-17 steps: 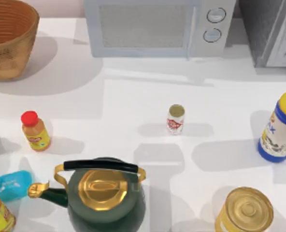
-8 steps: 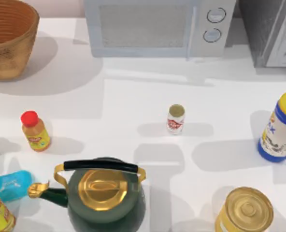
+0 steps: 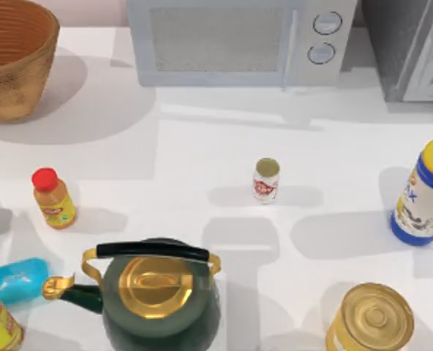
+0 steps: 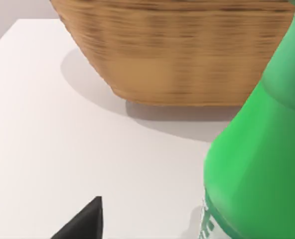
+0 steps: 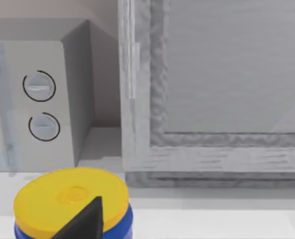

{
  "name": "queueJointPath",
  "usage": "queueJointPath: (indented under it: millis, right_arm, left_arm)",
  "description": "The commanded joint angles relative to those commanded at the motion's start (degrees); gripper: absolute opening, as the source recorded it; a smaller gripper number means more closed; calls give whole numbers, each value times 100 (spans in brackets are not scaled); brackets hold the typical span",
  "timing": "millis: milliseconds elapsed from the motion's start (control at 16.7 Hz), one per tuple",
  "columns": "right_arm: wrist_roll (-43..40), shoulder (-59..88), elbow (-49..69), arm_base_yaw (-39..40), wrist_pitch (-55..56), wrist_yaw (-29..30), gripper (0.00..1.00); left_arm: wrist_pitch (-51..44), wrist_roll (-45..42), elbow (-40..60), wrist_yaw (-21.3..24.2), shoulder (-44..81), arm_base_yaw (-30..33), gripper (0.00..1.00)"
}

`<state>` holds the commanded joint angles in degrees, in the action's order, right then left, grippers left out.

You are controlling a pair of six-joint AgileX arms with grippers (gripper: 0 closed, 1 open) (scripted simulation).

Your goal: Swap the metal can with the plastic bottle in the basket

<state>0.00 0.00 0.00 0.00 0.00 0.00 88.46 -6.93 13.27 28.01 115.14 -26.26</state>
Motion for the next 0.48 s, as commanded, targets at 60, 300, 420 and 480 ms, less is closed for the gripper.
queueJointPath:
  millis: [60,300,420,480]
  right_arm:
    - [0,0,0,0,0,0,100]
    - [0,0,0,0,0,0,100]
    - [0,0,0,0,0,0,100]
    - [0,0,0,0,0,0,100]
  left_arm:
    - [-46,25,152,-90,95,96,100]
    - [-130,65,426,-238,261,239,100]
    - [-130,65,426,-238,261,239,100]
    - [-130,65,426,-238,261,239,92]
